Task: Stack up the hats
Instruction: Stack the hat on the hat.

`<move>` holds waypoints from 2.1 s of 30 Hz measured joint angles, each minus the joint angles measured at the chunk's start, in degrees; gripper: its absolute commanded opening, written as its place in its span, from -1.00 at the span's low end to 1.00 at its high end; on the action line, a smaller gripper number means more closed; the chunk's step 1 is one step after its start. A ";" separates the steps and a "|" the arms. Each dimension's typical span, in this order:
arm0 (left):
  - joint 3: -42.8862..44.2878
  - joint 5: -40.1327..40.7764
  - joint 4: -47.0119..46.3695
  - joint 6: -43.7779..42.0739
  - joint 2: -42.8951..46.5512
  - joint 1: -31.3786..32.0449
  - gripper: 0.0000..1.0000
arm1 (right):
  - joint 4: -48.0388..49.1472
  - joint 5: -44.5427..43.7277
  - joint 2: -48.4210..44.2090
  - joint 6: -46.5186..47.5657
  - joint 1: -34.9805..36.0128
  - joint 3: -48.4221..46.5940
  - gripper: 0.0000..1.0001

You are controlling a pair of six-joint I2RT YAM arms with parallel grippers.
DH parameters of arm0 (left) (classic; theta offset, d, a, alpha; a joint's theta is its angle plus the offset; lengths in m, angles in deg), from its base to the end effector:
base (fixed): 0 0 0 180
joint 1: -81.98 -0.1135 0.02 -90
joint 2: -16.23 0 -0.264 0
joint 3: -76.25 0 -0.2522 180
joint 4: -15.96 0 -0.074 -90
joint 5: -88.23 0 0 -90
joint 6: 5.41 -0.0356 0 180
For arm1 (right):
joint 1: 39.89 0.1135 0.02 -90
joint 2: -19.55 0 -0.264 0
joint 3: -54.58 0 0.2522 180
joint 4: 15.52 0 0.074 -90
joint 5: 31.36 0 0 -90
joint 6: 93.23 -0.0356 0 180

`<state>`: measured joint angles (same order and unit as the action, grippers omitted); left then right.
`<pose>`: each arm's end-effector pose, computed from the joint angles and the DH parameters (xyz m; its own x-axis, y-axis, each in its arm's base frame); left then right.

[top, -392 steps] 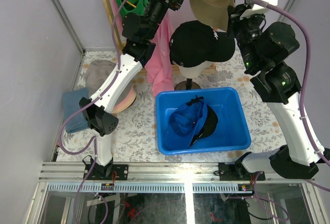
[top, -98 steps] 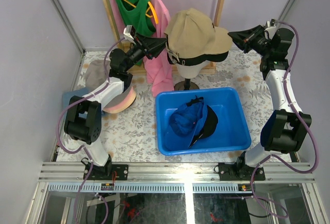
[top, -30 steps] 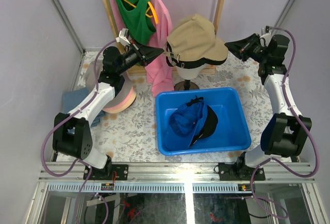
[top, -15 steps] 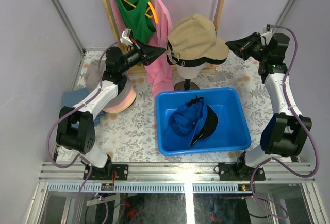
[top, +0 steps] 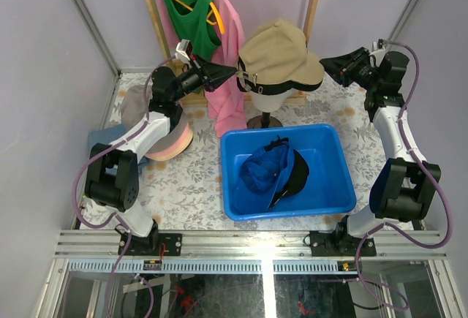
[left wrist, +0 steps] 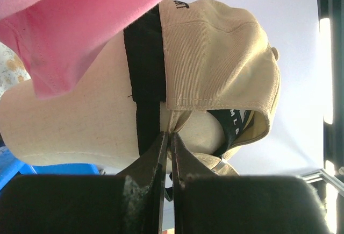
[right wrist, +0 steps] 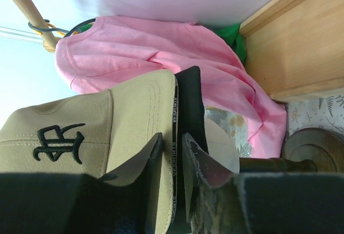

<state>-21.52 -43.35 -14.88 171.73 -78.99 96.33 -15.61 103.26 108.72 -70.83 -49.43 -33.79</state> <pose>0.3677 -0.1184 0.3506 -0.7816 -0.5712 -0.2507 0.3364 -0.0475 -0.9405 0.3667 -0.0363 0.3724 -0.5371 0.7576 -0.3709 -0.2048 0.3095 0.9286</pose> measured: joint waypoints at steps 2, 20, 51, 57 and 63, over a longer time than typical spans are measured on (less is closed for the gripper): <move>0.00 -0.31 -0.63 0.42 -0.22 0.00 -1.00 | 1.14 -0.02 -0.31 -0.85 0.00 0.87 -0.38; 1.11 -1.92 -2.36 1.55 -1.57 0.00 -1.00 | 8.15 1.11 -4.02 -8.00 -0.04 6.97 -0.27; 0.46 -2.34 -1.92 0.63 -1.22 -0.04 -1.00 | 8.24 0.04 -7.67 -7.15 -0.17 9.51 -1.00; -0.26 -2.10 -1.03 -0.94 -0.26 -0.04 -1.00 | 6.67 0.09 -7.67 -4.24 -0.17 9.25 -1.00; -0.39 -2.03 0.20 -2.19 0.07 -0.04 -1.00 | 6.25 0.09 -7.65 -2.56 -0.15 9.22 -1.00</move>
<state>-21.92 -45.39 -14.68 169.54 -78.93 96.29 -9.35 103.35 101.07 -73.38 -49.58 -24.57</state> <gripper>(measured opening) 0.010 0.038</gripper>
